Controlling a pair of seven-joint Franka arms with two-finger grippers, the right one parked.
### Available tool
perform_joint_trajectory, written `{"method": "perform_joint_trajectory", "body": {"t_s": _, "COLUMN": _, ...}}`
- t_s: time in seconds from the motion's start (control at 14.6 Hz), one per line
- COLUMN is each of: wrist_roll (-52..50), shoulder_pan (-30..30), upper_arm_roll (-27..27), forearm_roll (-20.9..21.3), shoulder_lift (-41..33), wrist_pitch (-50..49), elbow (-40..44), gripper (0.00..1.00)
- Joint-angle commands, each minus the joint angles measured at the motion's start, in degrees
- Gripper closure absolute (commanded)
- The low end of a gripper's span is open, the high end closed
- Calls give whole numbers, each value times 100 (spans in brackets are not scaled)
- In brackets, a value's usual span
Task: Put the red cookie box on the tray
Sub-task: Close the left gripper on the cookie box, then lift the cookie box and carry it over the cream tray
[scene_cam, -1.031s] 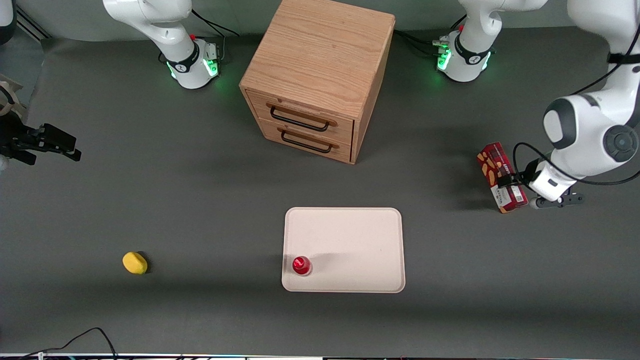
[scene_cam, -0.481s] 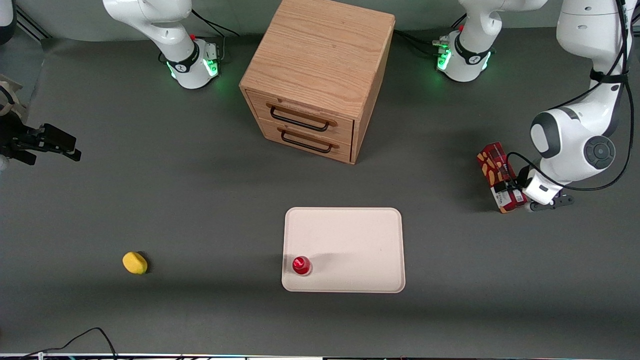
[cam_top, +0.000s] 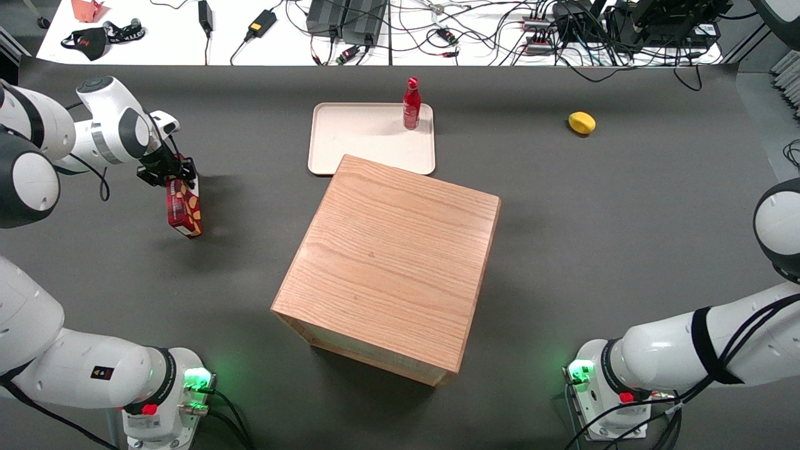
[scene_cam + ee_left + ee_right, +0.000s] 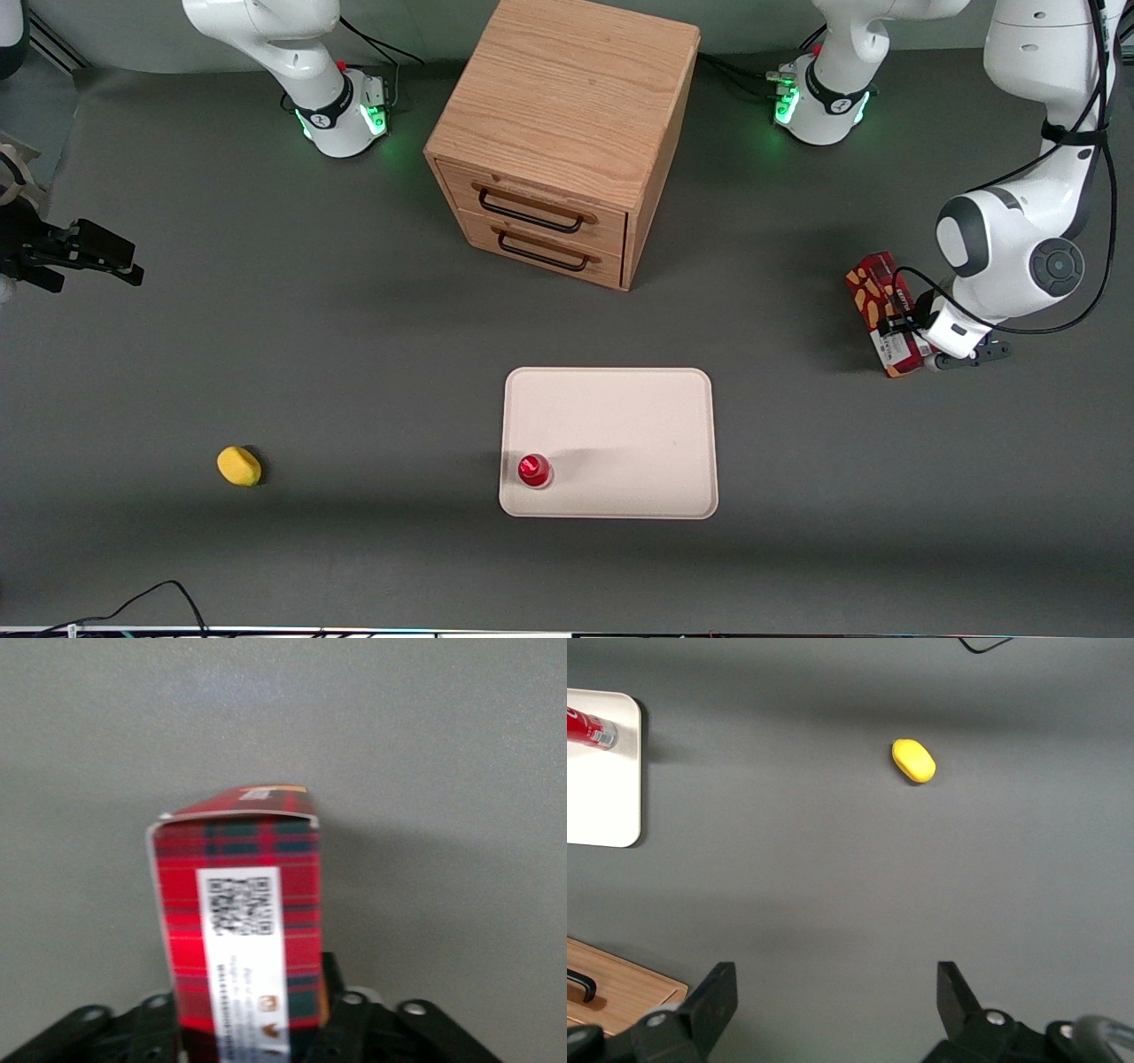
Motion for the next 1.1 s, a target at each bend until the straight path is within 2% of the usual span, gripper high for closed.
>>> {"method": "perform_joint_trajectory", "body": {"t_s": 0.0, "wrist_roll": -69, "shoulder_pan": -91, "upper_arm_roll": 37, "forearm_roll": -64, "shoulder_lift": -258, "wrist_pitch": -83, "elbow": -165, "gripper": 95}}
{"method": "perform_joint_trajectory", "body": {"t_s": 0.07, "wrist_roll": -87, "shoulder_pan": -109, "upper_arm_roll": 28, "forearm_roll": -64, "shoulder_lift": -276, "wrist_pitch": -214, "elbow": -148, "gripper": 100}}
{"method": "perform_joint_trajectory", "body": {"t_s": 0.27, "wrist_roll": -349, "shoulder_pan": -231, "upper_arm_roll": 2, "forearm_roll": -55, "shoulder_lift": -539, "wrist_pitch": -767, "elbow": 71, "gripper": 100}}
{"method": "perform_joint_trajectory", "body": {"t_s": 0.41, "wrist_roll": -551, "shoulder_pan": -319, "upper_arm_roll": -7, "forearm_roll": 6, "shoulder_lift": -759, "wrist_pitch": -1503, "elbow": 535, "gripper": 100}}
{"method": "perform_joint_trajectory", "body": {"t_s": 0.69, "wrist_roll": -851, "shoulder_pan": -452, "upper_arm_roll": -200, "forearm_roll": 374, "shoulder_lift": -795, "wrist_pitch": -3823, "elbow": 2519, "gripper": 100}}
{"method": "perform_joint_trajectory", "body": {"t_s": 1.03, "wrist_roll": -1737, "shoulder_pan": -478, "upper_arm_roll": -1042, "forearm_roll": 446, "shoulder_lift": -445, "wrist_pitch": -4943, "elbow": 4384, "gripper": 100}}
